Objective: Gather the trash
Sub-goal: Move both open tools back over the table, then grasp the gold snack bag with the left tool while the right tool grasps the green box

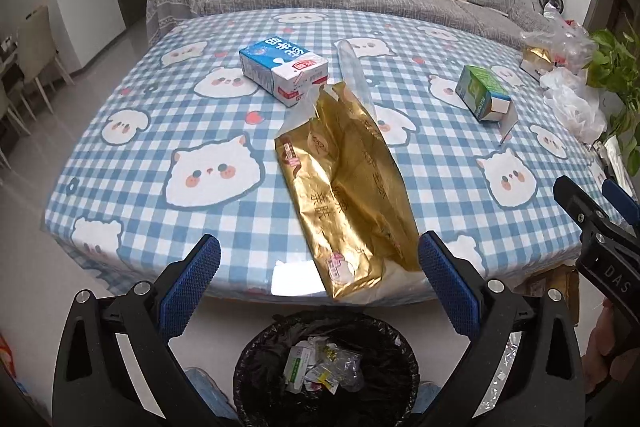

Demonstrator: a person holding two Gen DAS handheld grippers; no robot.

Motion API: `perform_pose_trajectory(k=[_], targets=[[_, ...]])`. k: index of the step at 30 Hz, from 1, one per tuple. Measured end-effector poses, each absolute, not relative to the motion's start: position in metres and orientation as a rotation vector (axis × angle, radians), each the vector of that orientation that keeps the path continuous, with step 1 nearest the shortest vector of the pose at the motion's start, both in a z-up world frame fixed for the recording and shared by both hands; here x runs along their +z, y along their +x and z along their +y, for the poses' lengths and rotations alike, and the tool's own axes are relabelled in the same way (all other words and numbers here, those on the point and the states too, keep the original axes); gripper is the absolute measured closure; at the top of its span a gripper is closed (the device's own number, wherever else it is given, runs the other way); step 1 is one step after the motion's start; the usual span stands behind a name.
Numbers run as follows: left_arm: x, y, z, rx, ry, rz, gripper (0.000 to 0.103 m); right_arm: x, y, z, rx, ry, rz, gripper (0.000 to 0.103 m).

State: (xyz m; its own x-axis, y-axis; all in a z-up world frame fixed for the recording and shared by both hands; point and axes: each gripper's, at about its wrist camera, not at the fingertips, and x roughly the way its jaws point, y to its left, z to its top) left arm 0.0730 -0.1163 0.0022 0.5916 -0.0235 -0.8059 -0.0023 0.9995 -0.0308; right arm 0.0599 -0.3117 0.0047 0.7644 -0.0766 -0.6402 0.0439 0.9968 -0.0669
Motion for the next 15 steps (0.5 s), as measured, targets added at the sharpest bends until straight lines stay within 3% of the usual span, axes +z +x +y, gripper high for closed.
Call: perform_pose_trajectory(k=[15], targets=[[-0.017,0.146,-0.127,-0.011,0.008,1.018,0.011,0.011,0.18,-0.325,-0.066,-0.044,0.752,0.008]])
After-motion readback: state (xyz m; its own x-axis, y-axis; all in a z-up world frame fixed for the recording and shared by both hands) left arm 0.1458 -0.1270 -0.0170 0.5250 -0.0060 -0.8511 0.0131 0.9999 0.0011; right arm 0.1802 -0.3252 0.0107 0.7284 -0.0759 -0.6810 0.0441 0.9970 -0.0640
